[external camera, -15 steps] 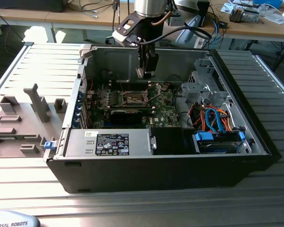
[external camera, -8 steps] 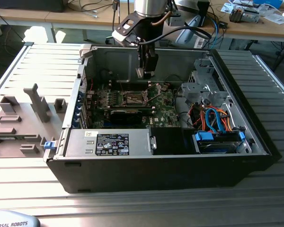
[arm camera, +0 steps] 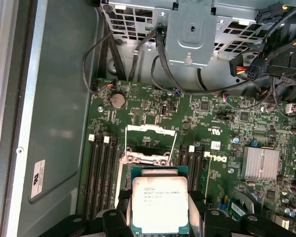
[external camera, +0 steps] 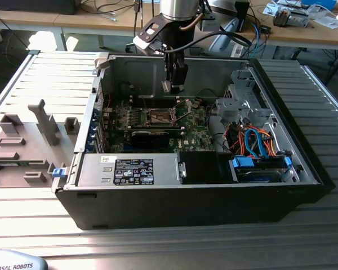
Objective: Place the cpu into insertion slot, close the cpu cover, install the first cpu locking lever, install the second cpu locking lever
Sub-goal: 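Place the cpu into insertion slot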
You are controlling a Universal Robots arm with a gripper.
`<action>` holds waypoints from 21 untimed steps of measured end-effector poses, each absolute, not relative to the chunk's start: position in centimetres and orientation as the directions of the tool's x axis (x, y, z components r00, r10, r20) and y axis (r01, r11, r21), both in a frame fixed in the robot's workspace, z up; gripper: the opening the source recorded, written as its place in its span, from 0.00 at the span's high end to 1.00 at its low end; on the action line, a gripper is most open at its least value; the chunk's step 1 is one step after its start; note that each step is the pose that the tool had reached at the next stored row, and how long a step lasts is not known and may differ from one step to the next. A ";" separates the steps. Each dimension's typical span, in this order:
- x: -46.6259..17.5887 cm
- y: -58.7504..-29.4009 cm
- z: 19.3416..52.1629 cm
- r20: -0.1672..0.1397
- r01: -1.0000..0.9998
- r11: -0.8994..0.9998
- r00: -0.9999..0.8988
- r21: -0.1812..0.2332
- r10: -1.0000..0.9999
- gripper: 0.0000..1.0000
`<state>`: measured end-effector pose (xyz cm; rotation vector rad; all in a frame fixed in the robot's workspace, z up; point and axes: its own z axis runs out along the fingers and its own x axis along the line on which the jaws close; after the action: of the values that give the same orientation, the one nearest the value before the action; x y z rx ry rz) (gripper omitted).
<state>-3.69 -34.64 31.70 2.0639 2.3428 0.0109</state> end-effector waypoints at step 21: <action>-3.7 -34.6 31.7 -0.011 0.994 0.112 -0.111 0.018 0.994 0.46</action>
<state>-3.69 -34.64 31.68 2.0803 2.3268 0.0088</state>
